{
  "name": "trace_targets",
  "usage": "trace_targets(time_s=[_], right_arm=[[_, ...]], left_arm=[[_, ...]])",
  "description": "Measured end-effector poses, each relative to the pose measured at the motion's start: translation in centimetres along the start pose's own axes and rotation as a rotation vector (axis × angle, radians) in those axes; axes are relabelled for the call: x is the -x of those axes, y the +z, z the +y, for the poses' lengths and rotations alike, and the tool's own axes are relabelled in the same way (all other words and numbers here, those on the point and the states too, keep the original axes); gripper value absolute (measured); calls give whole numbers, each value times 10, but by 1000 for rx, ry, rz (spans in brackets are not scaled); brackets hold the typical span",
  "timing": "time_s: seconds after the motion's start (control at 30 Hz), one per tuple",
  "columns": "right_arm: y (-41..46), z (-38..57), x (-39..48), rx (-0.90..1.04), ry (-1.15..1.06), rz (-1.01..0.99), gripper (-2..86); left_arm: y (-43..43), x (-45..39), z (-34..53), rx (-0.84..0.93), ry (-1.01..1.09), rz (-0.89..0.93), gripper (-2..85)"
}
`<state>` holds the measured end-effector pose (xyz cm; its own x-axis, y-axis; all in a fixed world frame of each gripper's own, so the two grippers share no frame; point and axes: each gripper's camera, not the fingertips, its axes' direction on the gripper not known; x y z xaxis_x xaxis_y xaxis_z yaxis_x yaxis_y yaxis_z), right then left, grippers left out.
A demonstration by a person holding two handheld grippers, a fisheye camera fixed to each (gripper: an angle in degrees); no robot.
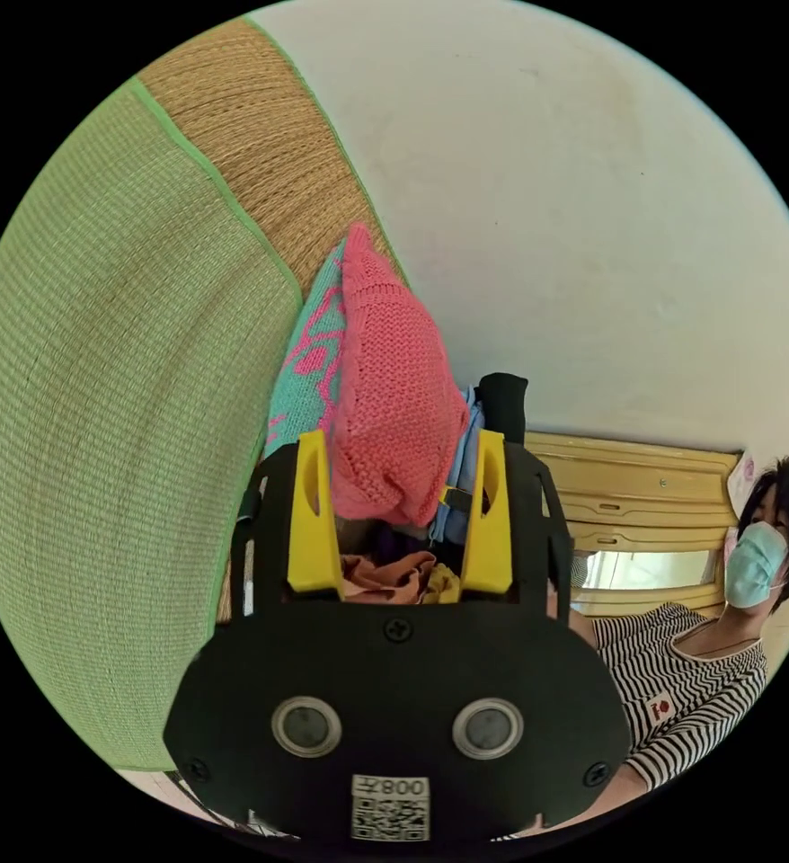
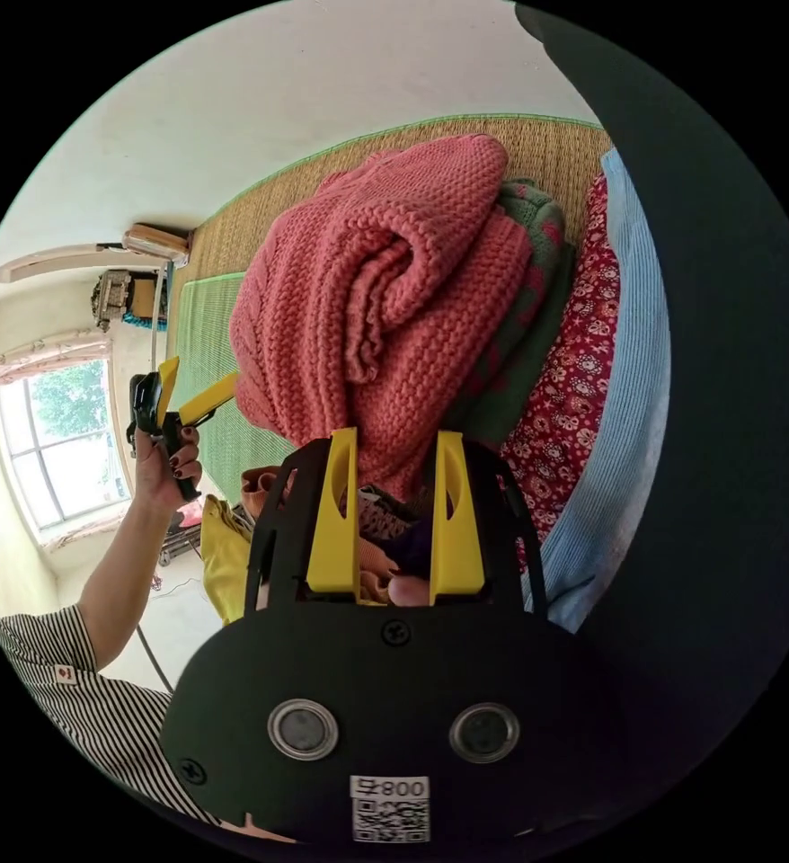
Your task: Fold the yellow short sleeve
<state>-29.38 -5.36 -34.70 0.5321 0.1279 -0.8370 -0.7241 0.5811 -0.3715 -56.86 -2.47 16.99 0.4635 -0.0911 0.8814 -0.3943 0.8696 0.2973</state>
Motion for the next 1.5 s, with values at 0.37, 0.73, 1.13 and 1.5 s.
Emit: trace_targets(time_s=[0.37, 0.73, 1.13, 1.5], right_arm=[[-14, -2, 21, 21, -109, -127, 56], [-77, 10, 22, -31, -187, -237, 42], [-122, 33, 27, -94, -244, -250, 29], [-325, 111, 68, -459, -491, -175, 28]], left_arm=[[6, -6, -8, 175, 10, -86, 72], [-17, -37, 5, 168, 52, 17, 70], [-30, -75, 31, 66, 105, 198, 52], [-29, -302, 48, 0, 641, 358, 47]])
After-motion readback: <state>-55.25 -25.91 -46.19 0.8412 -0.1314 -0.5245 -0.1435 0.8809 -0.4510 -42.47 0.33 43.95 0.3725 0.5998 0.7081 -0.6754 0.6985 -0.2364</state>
